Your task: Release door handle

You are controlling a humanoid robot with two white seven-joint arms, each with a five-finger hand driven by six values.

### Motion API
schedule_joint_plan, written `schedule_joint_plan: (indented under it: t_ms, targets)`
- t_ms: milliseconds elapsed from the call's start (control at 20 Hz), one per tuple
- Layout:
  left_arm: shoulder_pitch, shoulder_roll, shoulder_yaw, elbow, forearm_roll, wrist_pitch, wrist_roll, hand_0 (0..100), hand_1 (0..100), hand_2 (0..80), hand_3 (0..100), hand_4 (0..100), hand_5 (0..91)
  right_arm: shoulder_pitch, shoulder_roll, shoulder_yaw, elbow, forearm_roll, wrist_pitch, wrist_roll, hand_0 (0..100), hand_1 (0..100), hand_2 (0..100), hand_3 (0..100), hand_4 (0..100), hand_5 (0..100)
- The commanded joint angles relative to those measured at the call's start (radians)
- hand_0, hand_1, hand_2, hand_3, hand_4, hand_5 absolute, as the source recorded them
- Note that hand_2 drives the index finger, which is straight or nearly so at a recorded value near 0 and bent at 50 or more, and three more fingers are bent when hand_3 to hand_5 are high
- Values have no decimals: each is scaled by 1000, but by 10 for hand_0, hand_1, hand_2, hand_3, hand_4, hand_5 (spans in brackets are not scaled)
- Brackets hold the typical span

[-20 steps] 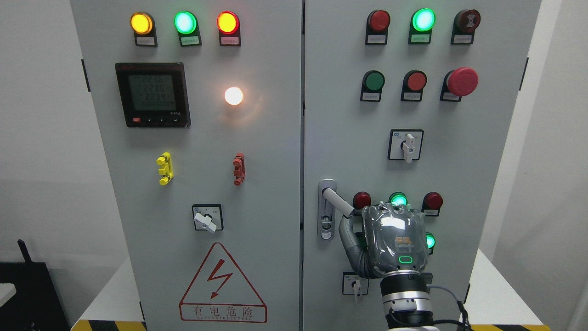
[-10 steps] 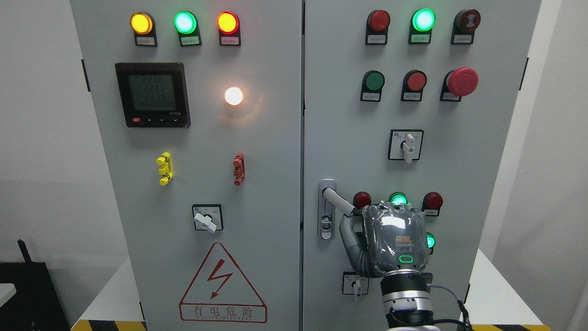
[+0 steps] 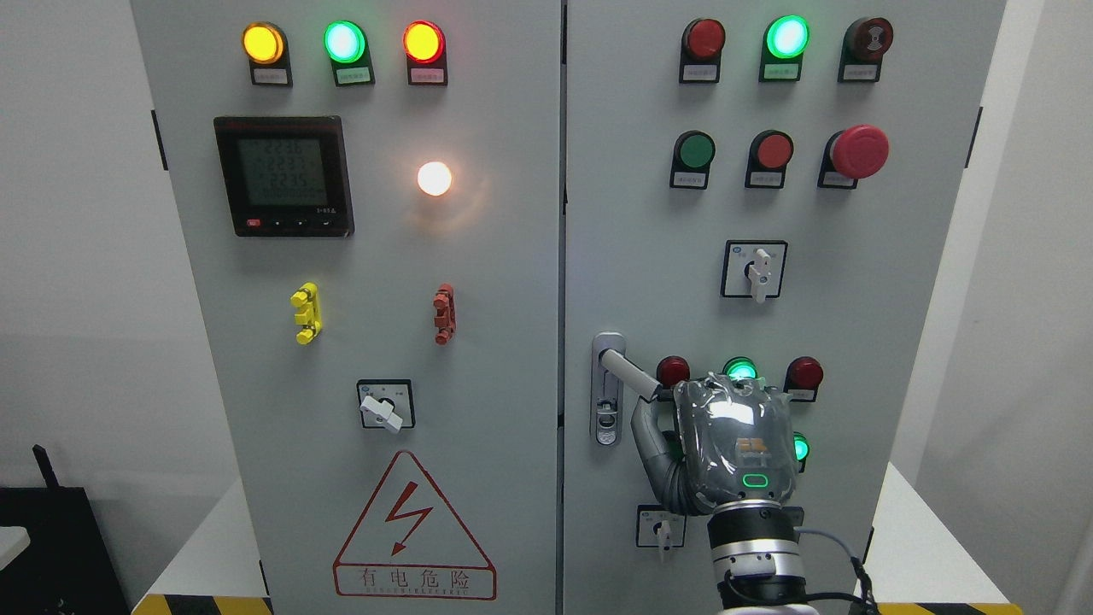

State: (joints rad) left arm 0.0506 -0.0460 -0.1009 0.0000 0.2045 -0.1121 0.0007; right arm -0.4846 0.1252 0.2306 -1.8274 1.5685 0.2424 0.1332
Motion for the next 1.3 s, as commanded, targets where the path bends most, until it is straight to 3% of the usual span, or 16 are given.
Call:
schedule_joint_plan:
  t_ms: [0, 1252]
  targets:
    - [0, 0, 1, -31, 1, 0, 1, 120, 389, 0, 0, 0, 0, -2, 1, -2, -3, -1, 0, 0, 700, 124, 972, 1000, 934, 926]
    - [0, 0, 0, -31, -1, 0, 1, 120, 389, 0, 0, 0, 0, -11, -1, -10, -3, -5, 0, -4, 699, 120, 972, 1000, 934, 923]
